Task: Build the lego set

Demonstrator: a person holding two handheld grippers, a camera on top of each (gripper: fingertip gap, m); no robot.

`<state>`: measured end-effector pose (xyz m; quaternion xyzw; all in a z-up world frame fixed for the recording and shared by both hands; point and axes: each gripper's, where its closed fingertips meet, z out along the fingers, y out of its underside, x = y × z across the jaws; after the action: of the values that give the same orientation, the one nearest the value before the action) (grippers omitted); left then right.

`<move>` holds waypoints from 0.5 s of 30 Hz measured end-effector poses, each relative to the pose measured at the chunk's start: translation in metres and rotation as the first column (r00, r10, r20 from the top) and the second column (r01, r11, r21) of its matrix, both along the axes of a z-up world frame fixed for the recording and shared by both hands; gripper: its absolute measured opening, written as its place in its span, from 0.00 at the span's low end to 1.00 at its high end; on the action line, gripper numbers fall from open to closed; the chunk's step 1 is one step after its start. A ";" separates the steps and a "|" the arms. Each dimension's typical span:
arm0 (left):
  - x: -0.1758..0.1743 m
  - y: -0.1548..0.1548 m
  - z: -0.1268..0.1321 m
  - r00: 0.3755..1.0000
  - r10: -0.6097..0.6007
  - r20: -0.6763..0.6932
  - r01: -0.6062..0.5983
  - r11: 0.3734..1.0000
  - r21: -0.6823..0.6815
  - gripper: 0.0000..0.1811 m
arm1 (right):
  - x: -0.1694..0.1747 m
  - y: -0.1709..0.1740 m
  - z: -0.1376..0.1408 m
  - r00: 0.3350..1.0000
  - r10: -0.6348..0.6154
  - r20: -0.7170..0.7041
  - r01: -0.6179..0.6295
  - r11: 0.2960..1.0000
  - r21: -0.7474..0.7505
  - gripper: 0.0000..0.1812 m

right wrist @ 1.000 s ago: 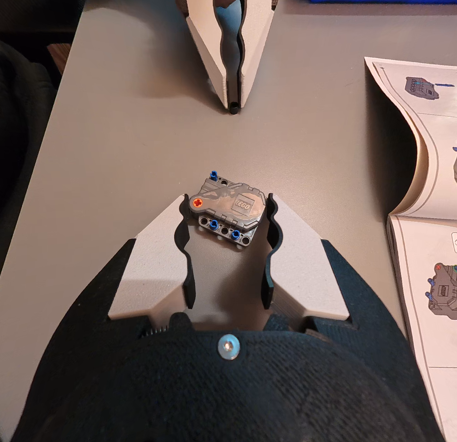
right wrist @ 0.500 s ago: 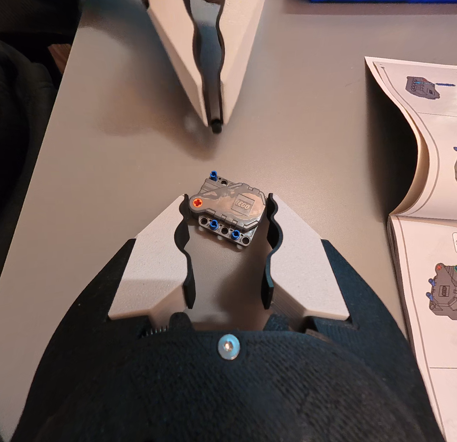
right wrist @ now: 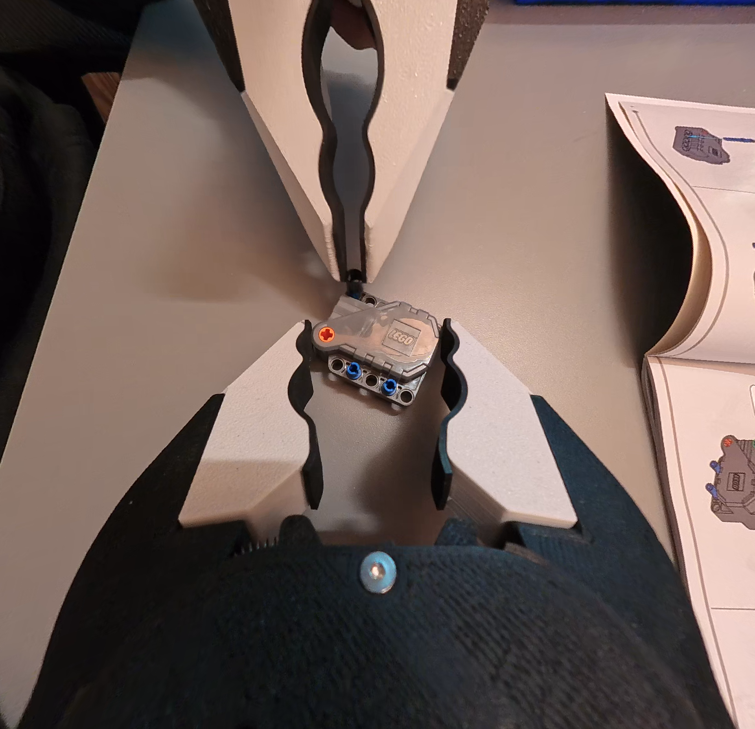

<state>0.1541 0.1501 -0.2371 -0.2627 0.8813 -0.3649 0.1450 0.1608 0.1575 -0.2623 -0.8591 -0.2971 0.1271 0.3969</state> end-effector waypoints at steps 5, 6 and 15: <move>-0.001 -0.001 0.000 1.000 -0.011 -0.017 0.011 1.000 0.006 0.02 | -0.001 0.000 0.000 1.000 0.004 -0.001 -0.004 1.000 -0.001 0.34; -0.001 -0.001 0.000 1.000 -0.013 -0.017 0.014 1.000 0.015 0.02 | -0.001 0.000 0.000 1.000 0.004 -0.001 -0.004 1.000 -0.001 0.34; -0.003 -0.002 -0.001 0.999 -0.030 -0.026 0.032 0.996 0.087 0.02 | -0.001 -0.001 0.000 1.000 0.008 -0.001 -0.008 1.000 -0.001 0.34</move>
<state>0.1513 0.1479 -0.2383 -0.2469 0.9021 -0.3252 0.1396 0.1599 0.1570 -0.2624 -0.8581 -0.3000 0.1294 0.3961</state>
